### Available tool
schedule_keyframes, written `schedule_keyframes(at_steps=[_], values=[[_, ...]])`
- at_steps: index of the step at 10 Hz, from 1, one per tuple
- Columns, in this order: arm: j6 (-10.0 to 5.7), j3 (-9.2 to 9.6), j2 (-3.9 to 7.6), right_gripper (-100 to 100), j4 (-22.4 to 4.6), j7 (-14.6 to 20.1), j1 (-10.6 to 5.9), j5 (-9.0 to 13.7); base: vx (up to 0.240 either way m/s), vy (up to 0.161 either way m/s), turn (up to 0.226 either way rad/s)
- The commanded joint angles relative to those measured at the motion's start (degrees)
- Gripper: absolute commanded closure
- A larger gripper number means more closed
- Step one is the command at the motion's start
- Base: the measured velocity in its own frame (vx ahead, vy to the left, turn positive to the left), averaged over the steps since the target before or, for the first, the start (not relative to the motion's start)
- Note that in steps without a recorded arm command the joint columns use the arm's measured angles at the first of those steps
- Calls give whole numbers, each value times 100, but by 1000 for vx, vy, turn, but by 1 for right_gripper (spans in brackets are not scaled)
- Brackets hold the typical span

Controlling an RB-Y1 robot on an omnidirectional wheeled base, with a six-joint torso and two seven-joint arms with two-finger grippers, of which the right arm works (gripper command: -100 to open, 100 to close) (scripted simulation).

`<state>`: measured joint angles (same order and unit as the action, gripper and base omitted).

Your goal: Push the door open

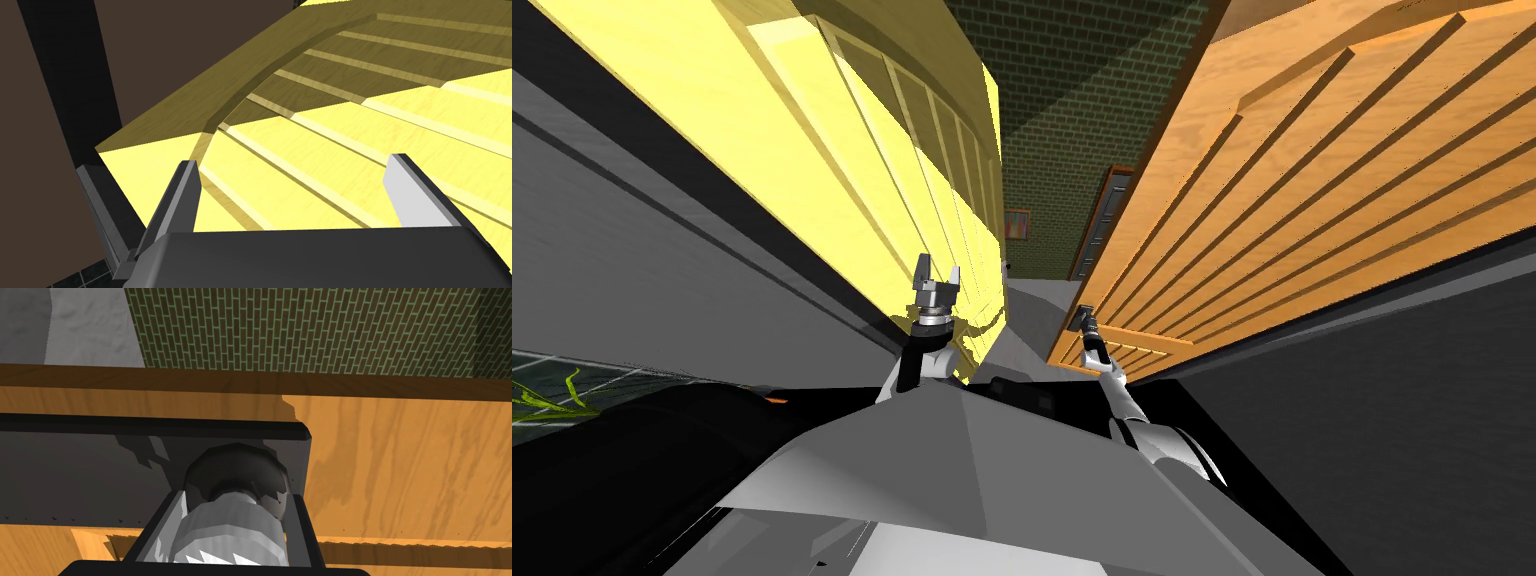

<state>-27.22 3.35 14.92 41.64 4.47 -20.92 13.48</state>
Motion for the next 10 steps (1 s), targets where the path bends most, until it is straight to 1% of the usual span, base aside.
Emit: schedule_keyframes(at_steps=[1,6,7,8,10], values=[[-36,-121,-10,100,-20,-120,-101,16,188,16,-55],[-81,-519,-291,100,-142,-627,-259,52,200,13,-95],[-86,-561,-322,100,-155,-680,-276,56,173,14,-66],[-96,-648,-386,100,-182,-791,-311,64,159,-5,-96],[-106,-737,-454,100,-209,-905,-346,72,119,-6,-105]])
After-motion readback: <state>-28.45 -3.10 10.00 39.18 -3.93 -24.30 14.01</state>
